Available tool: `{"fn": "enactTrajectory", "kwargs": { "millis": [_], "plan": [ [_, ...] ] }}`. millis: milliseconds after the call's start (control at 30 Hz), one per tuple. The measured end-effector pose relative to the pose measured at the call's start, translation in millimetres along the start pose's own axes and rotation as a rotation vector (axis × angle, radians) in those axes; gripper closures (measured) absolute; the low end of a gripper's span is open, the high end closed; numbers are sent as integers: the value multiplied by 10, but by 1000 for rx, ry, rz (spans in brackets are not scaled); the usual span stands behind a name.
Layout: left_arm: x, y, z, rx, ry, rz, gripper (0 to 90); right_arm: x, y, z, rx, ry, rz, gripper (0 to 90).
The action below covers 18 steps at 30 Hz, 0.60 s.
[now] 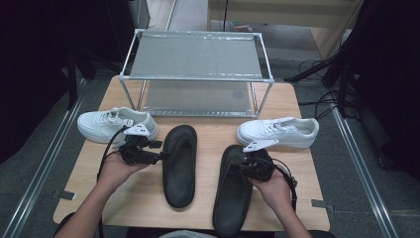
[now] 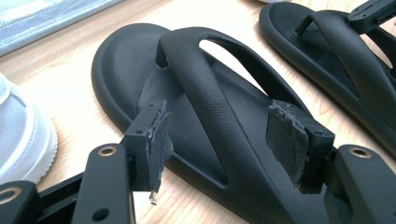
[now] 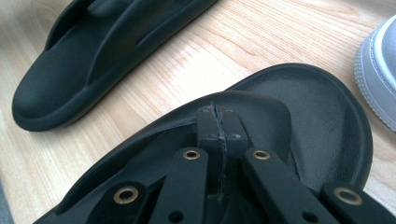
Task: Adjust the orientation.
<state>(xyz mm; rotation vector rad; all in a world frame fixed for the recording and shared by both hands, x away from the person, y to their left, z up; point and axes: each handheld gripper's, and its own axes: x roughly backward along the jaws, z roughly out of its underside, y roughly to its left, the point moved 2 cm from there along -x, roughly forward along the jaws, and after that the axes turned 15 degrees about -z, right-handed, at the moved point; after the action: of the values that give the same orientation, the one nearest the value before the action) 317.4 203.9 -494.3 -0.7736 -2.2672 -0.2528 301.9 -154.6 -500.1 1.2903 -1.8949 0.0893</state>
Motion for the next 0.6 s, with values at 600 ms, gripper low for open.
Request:
{"fn": "enactTrajectory", "kwargs": {
  "millis": [600],
  "plan": [
    [84,14,183,77,15,12,527,-256,-109,-291,35,13,-48,900]
  ]
}}
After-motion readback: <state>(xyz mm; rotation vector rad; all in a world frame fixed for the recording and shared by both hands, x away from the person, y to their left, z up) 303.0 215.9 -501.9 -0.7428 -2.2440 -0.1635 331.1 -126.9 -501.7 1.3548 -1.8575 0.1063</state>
